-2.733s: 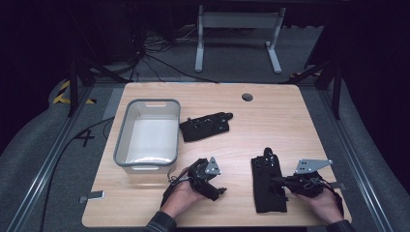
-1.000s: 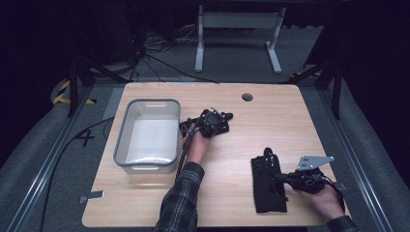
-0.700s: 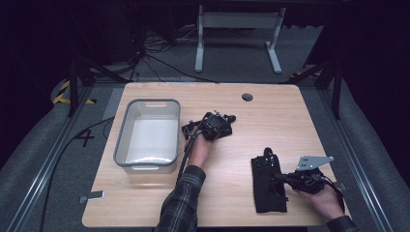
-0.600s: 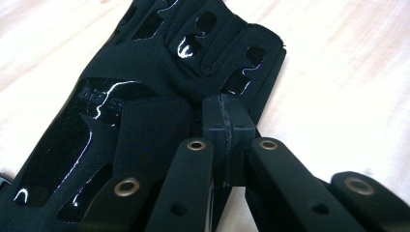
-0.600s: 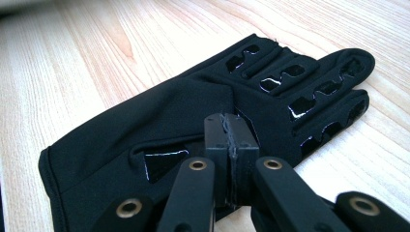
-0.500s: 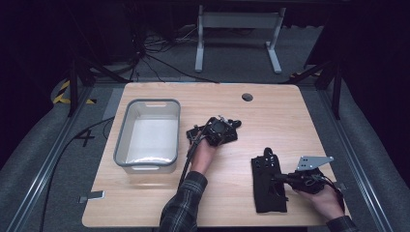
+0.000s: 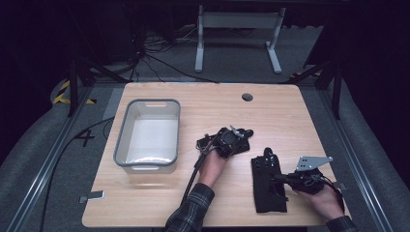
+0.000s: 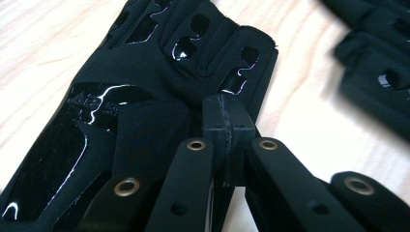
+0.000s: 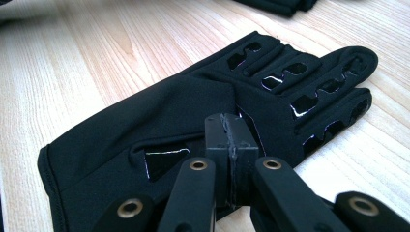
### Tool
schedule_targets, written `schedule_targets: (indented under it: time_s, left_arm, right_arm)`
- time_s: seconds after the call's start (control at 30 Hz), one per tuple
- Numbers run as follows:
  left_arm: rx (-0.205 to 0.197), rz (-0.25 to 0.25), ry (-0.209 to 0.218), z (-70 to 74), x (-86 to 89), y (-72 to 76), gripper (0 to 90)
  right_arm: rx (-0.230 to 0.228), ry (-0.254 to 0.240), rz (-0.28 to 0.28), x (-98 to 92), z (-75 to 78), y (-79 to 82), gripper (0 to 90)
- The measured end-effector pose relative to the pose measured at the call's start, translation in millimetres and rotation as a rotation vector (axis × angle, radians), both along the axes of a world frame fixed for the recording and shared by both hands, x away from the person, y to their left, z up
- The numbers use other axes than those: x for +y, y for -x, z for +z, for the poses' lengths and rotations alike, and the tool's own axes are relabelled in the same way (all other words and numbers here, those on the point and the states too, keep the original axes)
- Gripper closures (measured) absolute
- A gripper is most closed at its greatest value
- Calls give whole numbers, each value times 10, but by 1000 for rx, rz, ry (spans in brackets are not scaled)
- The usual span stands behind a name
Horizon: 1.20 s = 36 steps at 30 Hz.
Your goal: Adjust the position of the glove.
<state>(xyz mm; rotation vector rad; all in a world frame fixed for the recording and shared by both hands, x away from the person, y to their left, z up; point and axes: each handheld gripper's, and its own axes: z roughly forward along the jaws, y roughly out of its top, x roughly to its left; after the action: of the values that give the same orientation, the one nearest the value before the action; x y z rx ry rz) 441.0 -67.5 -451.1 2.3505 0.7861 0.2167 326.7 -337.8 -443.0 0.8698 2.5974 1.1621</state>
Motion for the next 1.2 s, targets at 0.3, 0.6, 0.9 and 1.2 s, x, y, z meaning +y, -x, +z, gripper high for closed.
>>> schedule_targets:
  time_s: [0.3, 0.6, 0.9, 1.2]
  left_arm:
    - [12, -32, 20, 27, -31, 25, 898]
    - [-11, 43, 10, 206, 393, -88, 899]
    - [-14, 105, -26, 166, 583, -163, 898]
    - [10, 124, -69, 43, 570, -215, 899]
  right_arm:
    - [-2, 0, 1, -3, 2, 2, 900]
    - [-3, 0, 1, -1, 2, 0, 900]
    - [-2, 4, 0, 4, 0, -1, 900]
    - [1, 3, -3, -6, -4, -3, 900]
